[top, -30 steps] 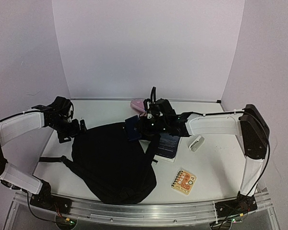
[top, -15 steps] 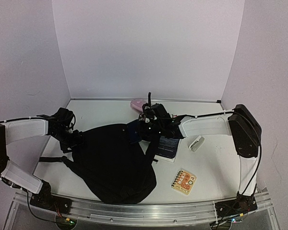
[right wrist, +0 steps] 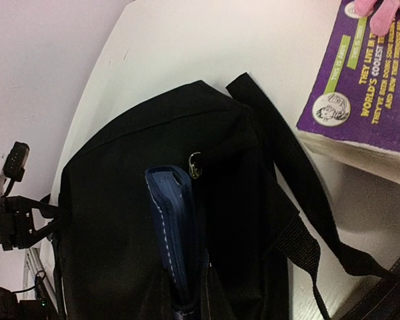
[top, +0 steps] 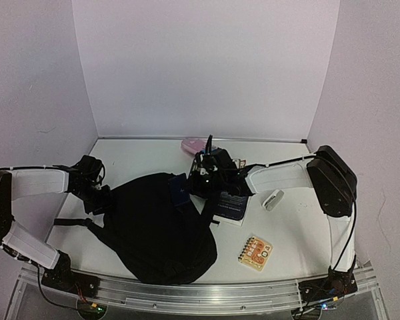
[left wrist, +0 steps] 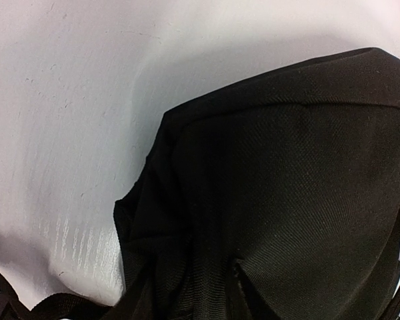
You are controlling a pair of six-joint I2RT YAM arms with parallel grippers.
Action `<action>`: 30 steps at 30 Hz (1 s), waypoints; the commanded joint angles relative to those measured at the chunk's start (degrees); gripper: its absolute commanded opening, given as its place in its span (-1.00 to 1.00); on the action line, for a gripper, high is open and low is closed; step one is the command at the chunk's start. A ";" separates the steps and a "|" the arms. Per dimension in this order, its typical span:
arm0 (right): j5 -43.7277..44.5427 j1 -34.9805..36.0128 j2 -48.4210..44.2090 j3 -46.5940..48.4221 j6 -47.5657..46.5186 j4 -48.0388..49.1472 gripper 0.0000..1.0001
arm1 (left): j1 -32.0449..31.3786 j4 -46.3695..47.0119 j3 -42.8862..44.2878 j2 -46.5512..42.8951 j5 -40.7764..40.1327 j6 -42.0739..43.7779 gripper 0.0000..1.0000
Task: Pack the student bag
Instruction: Adjust the student bag at the center of the board.
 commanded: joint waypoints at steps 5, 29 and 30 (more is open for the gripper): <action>-12.01 0.81 -1.81 -5.47 9.30 9.41 -1.00 | -0.23 5.00 0.67 2.74 2.95 0.34 -0.57; -4.84 2.42 -4.89 -19.93 26.66 11.82 -1.00 | -0.14 16.45 9.96 7.04 5.30 16.14 -1.00; -4.89 2.61 -4.58 -20.18 27.62 12.91 -1.00 | -0.14 17.34 9.79 7.14 6.52 16.63 -1.00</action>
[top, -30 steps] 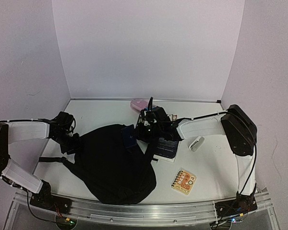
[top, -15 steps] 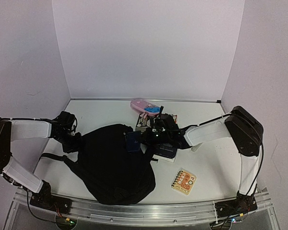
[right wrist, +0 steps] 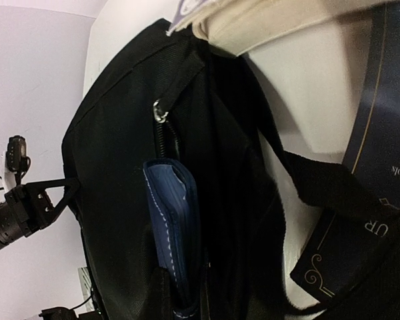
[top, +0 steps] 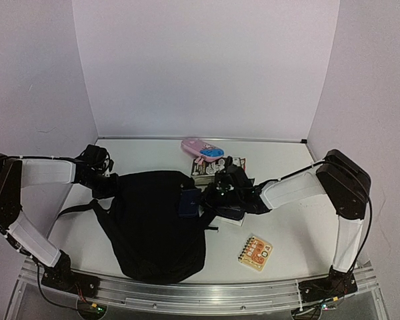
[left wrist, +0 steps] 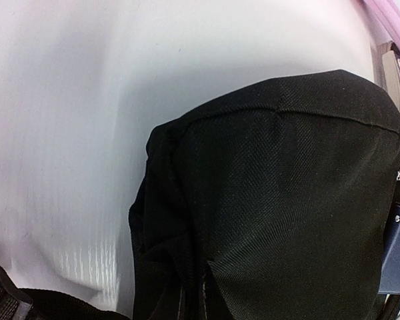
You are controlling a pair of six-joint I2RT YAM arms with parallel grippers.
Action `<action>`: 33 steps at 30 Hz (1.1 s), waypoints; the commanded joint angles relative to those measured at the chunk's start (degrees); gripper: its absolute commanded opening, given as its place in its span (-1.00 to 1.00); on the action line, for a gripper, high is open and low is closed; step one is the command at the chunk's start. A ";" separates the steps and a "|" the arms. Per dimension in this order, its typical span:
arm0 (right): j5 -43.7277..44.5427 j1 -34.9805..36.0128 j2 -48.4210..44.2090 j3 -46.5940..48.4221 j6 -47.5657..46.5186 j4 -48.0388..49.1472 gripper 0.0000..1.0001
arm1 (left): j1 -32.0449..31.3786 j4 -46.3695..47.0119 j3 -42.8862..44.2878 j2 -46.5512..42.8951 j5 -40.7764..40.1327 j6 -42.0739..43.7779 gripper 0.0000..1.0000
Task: Pack the student bag
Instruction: Adjust the student bag at the center of the board.
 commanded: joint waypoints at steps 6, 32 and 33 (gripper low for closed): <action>1.03 3.33 -0.01 -1.89 6.60 4.38 -1.00 | -0.32 4.47 6.40 -0.01 1.18 5.30 -0.50; 23.45 1.24 -24.24 -11.10 -4.53 -11.56 -1.00 | -32.10 -14.90 29.34 17.01 -24.33 2.03 0.93; 23.34 1.24 -24.36 -11.41 -4.42 -11.65 -1.00 | -32.44 -15.36 30.23 18.07 -24.43 1.90 0.94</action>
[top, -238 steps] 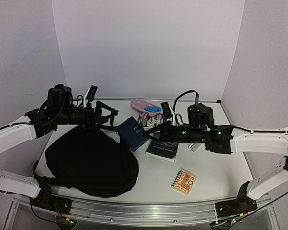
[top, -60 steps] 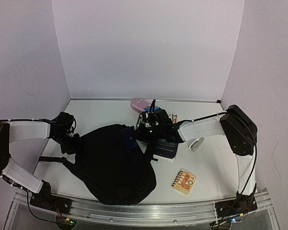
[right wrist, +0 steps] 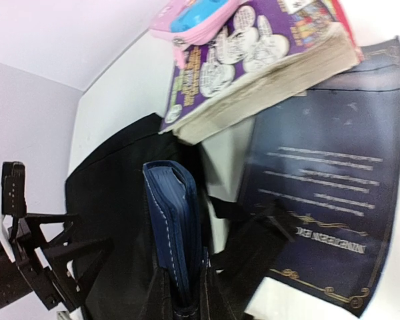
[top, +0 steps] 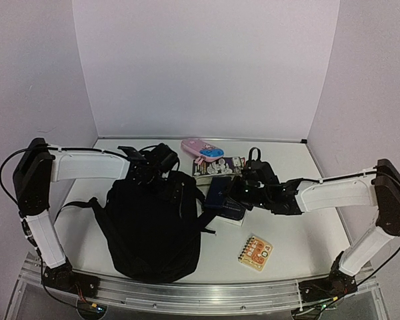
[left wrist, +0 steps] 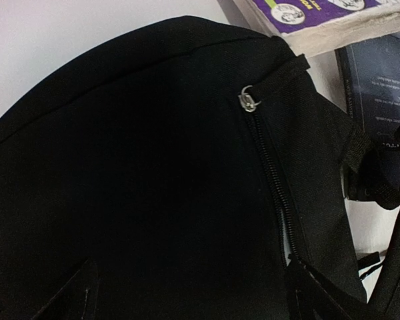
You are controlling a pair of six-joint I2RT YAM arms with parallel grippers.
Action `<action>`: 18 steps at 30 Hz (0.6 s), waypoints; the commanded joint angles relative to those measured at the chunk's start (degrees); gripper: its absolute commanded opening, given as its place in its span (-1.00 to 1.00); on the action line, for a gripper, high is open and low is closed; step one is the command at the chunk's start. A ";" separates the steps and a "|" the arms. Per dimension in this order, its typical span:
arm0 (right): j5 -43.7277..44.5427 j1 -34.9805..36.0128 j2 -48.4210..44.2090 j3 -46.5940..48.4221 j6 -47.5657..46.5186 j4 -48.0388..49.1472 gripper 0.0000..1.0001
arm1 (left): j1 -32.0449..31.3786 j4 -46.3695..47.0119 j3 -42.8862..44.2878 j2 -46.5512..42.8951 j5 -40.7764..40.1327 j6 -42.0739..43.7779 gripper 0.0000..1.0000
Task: Pack the student bag
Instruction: Adjust the student bag at the center of the board, then place the book in the student bag.
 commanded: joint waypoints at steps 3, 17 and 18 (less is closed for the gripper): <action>2.24 0.00 -3.07 -2.09 -0.18 -0.50 -1.00 | -2.62 -2.60 6.73 5.61 -2.84 -0.66 0.94; 2.74 -0.01 -4.79 -2.81 -0.70 -1.37 -1.00 | -3.95 -5.43 7.49 10.55 -7.12 -2.18 0.31; 2.48 0.00 -4.89 -2.67 -0.77 -1.55 -1.00 | -3.99 -5.48 7.49 10.71 -7.26 -2.32 0.24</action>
